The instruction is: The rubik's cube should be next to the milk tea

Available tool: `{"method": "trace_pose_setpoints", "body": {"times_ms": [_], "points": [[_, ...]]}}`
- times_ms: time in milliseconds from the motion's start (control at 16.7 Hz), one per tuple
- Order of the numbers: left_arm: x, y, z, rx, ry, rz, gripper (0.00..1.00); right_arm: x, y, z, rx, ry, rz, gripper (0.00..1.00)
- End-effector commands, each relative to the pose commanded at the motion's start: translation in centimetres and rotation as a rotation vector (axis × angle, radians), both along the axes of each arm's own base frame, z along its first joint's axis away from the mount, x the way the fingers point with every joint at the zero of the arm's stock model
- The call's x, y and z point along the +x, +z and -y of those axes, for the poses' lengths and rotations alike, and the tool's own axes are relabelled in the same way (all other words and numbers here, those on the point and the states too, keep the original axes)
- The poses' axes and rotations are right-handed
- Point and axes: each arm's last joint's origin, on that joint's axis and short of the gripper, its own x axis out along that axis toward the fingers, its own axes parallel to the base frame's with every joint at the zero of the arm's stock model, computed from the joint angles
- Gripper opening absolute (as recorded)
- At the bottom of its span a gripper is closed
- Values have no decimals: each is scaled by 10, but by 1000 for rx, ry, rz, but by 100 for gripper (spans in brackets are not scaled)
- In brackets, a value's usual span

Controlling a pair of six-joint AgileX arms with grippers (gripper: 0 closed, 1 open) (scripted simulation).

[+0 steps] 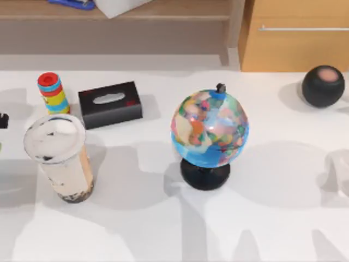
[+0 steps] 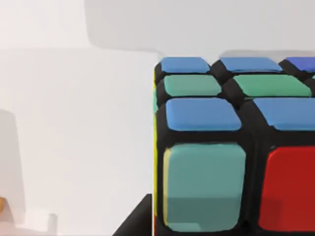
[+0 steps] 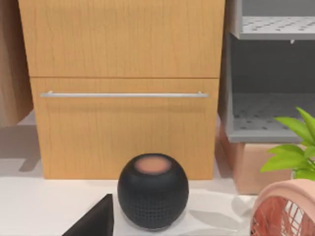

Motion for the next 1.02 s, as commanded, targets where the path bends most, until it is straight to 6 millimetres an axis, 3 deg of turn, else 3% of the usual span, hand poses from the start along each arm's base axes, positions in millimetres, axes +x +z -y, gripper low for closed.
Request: {"method": "trace_pose_setpoints", "body": {"times_ms": [180, 420, 1020], "points": [[-6, -18, 4, -33, -10, -86, 0, 0, 0, 0, 0, 0, 0, 100], [-6, -18, 4, -34, -11, -89, 0, 0, 0, 0, 0, 0, 0, 100], [-6, -18, 4, -34, -11, -89, 75, 0, 0, 0, 0, 0, 0, 100]]}}
